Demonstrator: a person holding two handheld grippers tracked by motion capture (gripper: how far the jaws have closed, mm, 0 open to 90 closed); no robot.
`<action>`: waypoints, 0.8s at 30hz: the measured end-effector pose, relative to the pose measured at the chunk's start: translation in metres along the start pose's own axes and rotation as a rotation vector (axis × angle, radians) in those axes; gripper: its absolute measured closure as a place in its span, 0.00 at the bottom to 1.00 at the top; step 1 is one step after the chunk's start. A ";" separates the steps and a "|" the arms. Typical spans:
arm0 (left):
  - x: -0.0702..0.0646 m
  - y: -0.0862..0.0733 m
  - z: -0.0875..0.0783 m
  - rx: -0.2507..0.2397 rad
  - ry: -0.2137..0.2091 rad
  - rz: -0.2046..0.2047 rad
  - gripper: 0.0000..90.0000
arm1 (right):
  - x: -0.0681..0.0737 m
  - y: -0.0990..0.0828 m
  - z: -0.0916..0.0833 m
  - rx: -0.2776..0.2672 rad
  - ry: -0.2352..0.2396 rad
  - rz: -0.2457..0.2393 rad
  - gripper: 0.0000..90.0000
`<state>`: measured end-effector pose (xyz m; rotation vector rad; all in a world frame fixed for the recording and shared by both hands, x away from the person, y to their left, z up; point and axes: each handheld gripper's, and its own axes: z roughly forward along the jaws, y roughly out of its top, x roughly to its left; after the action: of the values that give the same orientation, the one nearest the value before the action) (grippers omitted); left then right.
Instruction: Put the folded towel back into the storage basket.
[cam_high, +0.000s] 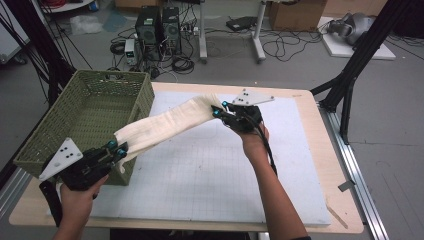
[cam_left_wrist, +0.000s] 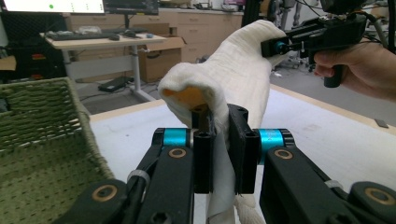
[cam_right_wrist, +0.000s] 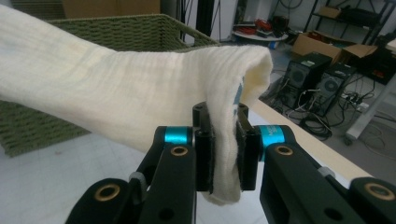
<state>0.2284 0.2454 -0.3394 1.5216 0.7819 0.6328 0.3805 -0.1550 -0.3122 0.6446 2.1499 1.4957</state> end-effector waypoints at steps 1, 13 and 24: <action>0.001 0.000 -0.002 -0.005 0.004 -0.003 0.90 | 0.000 0.003 0.004 -0.009 -0.001 -0.005 0.91; 0.013 0.005 -0.020 -0.035 0.066 -0.017 0.90 | 0.002 0.043 0.048 -0.012 0.025 -0.028 0.91; 0.023 0.004 -0.030 -0.029 0.133 -0.015 0.90 | 0.006 0.073 0.090 -0.027 0.051 -0.040 0.91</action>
<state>0.2200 0.2821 -0.3339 1.4574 0.8808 0.7374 0.4384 -0.0630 -0.2720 0.5559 2.1635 1.5330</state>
